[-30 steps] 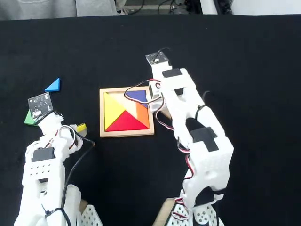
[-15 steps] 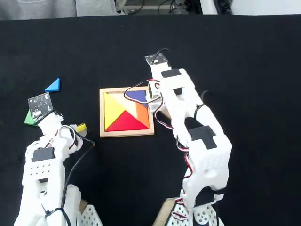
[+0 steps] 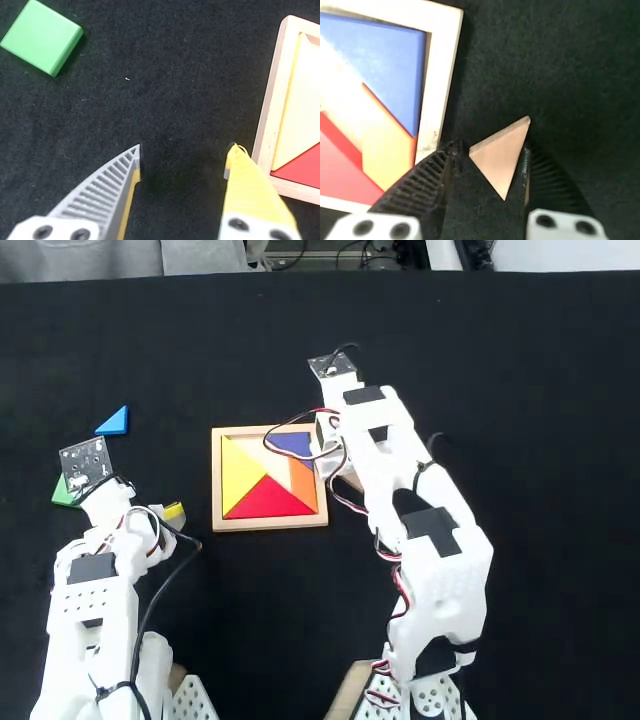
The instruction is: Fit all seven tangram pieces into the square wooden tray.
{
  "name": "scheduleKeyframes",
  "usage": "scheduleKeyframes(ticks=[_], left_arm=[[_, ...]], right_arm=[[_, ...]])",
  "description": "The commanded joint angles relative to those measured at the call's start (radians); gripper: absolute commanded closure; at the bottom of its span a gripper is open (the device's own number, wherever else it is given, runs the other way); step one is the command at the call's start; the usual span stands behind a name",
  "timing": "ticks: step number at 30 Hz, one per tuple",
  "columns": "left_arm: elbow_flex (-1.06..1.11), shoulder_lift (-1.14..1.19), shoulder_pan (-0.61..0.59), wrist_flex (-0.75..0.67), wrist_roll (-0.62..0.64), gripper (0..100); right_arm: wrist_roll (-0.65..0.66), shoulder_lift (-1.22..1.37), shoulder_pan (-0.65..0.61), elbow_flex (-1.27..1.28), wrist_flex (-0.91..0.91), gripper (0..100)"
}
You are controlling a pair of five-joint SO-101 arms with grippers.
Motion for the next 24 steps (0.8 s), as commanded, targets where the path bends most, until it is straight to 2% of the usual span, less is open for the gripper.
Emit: scheduleKeyframes(ticks=[1, 6, 19, 24], left_arm=[[-0.005, -0.017, 0.005, -0.017, 0.005, 73], [-0.005, -0.017, 0.005, -0.017, 0.005, 73], [-0.005, -0.017, 0.007, -0.017, 0.005, 73], [-0.005, -0.017, 0.010, -0.017, 0.005, 73]], right_arm=[[-0.005, 0.002, -0.009, -0.033, 0.009, 80.5], [-0.005, 0.002, -0.009, -0.033, 0.009, 87.2], [-0.005, -0.015, 0.008, -0.041, 0.020, 87.8], [0.000, -0.147, 0.008, -0.035, 0.086, 87.8]])
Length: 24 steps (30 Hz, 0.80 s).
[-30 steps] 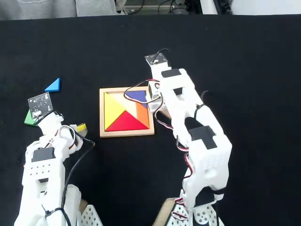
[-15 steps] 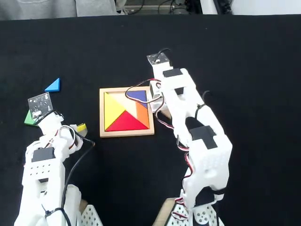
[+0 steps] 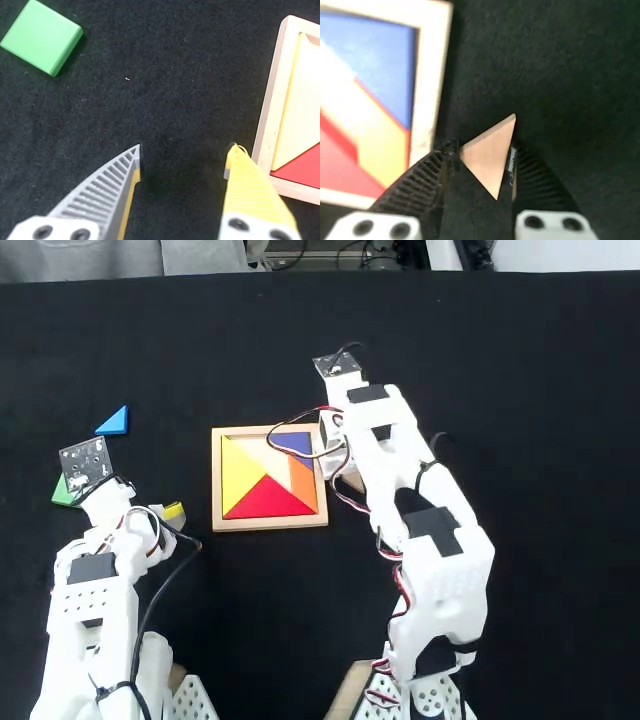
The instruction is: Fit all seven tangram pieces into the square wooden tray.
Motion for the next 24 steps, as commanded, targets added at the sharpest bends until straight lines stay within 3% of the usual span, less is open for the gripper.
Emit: scheduleKeyframes(ticks=[1, 11, 24], left_arm=[[-0.005, -0.017, 0.012, -0.017, 0.005, 73], [-0.005, -0.017, 0.012, -0.017, 0.005, 73], [-0.005, -0.017, 0.012, -0.017, 0.009, 73]], right_arm=[[-0.002, -0.143, 0.002, -0.027, 0.049, 87.8], [-0.057, -0.328, -0.120, -0.030, 0.167, 87.8], [-0.295, -0.315, -0.290, -0.027, 0.031, 87.8]])
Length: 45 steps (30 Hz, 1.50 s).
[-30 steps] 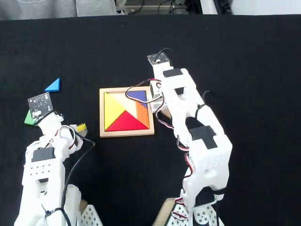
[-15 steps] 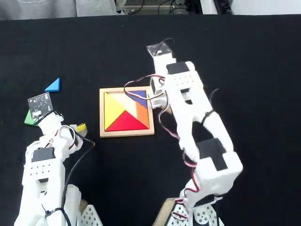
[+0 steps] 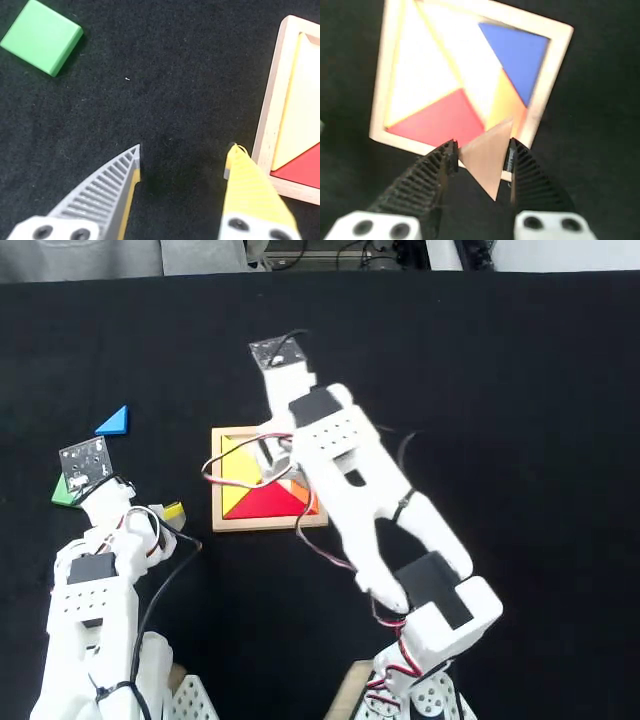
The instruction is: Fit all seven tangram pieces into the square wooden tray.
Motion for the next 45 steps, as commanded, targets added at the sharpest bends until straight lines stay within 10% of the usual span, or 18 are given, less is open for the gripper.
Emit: scheduleKeyframes(ticks=[1, 45], left_arm=[[-0.005, -0.017, 0.013, -0.017, 0.009, 73], [-0.007, -0.017, 0.013, -0.017, 0.011, 73]], right_arm=[[-0.063, -0.030, -0.015, -0.033, -0.078, 87.8], [-0.003, 0.145, -0.012, -0.125, -0.149, 80.0]])
